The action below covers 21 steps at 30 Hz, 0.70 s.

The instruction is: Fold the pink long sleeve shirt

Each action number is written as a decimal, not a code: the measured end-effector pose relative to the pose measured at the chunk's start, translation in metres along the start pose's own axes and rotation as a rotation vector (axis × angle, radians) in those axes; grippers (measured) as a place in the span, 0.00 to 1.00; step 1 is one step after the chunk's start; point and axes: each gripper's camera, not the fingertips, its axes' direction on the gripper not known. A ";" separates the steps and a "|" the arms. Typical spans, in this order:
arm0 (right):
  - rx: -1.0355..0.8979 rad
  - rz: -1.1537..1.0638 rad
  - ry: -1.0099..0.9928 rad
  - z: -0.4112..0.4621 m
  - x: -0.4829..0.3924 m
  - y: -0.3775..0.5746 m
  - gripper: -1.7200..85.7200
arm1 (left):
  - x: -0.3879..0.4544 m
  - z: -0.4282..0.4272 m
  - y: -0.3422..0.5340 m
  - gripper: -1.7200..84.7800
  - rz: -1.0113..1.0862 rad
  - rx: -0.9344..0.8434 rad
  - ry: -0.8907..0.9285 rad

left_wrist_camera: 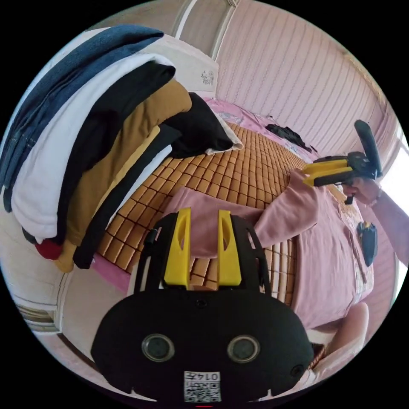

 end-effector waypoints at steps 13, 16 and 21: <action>-0.132 0.045 -0.140 0.062 0.012 -0.008 0.04 | 0.026 0.020 -0.006 0.02 0.421 -0.314 0.087; -0.023 -0.035 -0.105 0.034 0.008 -0.007 0.03 | 0.027 0.013 -0.003 0.01 0.451 -0.303 0.092; 0.120 -0.057 -0.111 0.001 0.025 -0.016 0.04 | 0.017 -0.057 -0.015 0.01 0.495 -0.191 0.201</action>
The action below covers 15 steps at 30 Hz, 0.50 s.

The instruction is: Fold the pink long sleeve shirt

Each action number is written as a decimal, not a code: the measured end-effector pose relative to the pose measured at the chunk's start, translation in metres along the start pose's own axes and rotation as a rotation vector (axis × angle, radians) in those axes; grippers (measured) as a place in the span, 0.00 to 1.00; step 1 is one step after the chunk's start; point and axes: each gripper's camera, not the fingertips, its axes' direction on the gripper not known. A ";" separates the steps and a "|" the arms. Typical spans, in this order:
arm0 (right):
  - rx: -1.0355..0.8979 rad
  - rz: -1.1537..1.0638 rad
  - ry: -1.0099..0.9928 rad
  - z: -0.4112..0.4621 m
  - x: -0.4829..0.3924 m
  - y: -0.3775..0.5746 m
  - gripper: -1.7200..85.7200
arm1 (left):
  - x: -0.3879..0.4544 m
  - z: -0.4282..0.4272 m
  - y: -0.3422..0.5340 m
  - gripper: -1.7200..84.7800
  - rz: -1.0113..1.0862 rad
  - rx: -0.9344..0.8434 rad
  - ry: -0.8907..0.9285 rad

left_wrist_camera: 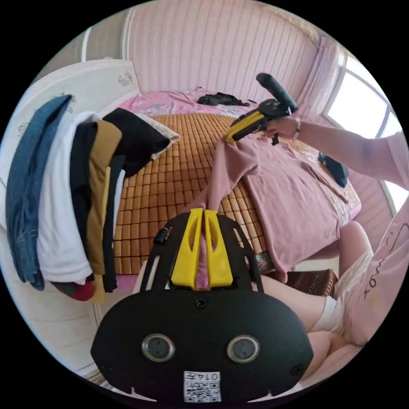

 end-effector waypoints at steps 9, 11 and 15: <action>-0.002 0.304 0.104 0.046 0.043 -0.031 0.09 | -0.060 -0.042 0.057 0.04 -0.492 0.181 -0.386; 0.012 0.303 0.088 0.048 0.038 -0.031 0.09 | -0.066 -0.043 0.065 0.07 -0.500 0.217 -0.349; 0.010 0.213 0.071 0.046 0.011 -0.023 0.10 | -0.076 -0.028 0.071 0.10 -0.533 0.228 -0.304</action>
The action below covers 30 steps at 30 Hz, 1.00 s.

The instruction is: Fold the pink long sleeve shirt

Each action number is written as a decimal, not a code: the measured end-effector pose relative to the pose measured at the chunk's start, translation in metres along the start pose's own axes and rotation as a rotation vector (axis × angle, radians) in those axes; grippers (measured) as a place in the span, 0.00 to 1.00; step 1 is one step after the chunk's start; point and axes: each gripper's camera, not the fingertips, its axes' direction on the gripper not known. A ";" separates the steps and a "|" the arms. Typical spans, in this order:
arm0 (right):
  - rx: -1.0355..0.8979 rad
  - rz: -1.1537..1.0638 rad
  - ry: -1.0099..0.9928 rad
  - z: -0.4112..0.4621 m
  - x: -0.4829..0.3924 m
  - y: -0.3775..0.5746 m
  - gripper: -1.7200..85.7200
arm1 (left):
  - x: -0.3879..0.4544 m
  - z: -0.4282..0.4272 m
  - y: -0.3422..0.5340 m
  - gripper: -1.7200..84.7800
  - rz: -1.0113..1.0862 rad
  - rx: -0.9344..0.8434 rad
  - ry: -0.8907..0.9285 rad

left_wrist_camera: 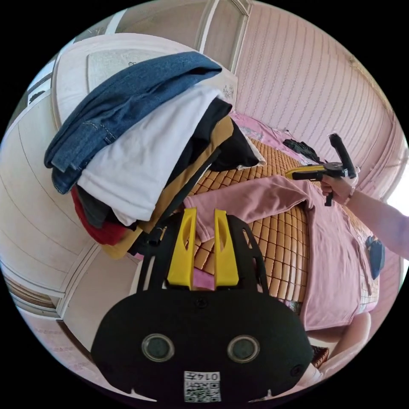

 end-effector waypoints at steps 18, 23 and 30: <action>-0.078 -0.198 0.001 0.021 -0.077 0.044 0.12 | -0.034 0.035 0.021 0.07 -0.242 0.010 -0.023; -0.088 -0.239 0.004 0.022 -0.092 0.043 0.12 | -0.037 0.041 0.024 0.10 -0.254 -0.104 0.052; -0.043 -0.270 0.015 0.057 -0.132 0.014 0.14 | -0.011 0.051 0.025 0.11 -0.216 -0.101 0.012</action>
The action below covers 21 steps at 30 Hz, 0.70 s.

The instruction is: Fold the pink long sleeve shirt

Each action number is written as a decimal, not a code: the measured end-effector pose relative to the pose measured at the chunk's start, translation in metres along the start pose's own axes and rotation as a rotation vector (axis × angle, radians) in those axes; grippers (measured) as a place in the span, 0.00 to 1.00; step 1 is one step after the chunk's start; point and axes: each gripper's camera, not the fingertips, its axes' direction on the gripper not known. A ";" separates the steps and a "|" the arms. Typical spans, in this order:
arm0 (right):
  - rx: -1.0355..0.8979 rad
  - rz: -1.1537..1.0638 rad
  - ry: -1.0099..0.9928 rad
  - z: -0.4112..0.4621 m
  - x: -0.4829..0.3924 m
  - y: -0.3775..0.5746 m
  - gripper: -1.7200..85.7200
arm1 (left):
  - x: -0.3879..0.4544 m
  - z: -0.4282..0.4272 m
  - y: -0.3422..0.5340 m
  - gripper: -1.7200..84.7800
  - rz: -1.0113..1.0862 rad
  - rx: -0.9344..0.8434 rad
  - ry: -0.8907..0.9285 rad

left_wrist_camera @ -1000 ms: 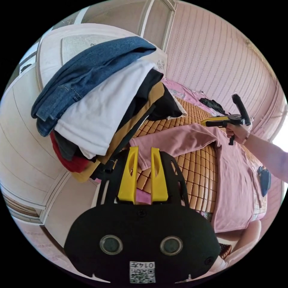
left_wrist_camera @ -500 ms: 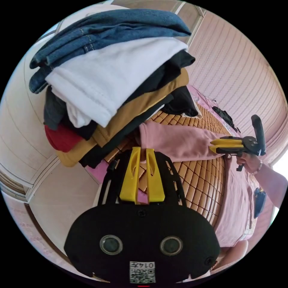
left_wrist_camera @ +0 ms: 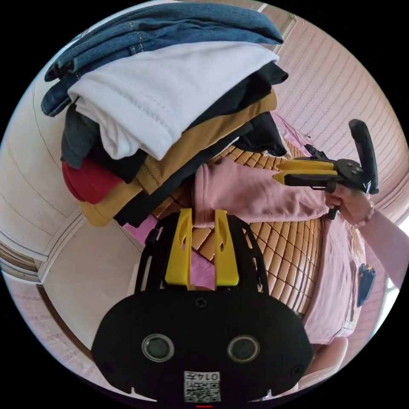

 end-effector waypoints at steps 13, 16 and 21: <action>0.128 0.116 -0.015 -0.017 0.005 0.097 0.02 | 0.077 -0.029 0.013 0.06 0.101 0.197 0.033; 0.300 0.236 -0.003 -0.077 0.023 0.158 0.02 | 0.116 -0.070 0.016 0.06 0.192 0.405 0.284; 0.561 0.449 0.142 -0.201 0.020 0.314 0.03 | 0.249 -0.127 0.033 0.06 0.594 0.533 0.655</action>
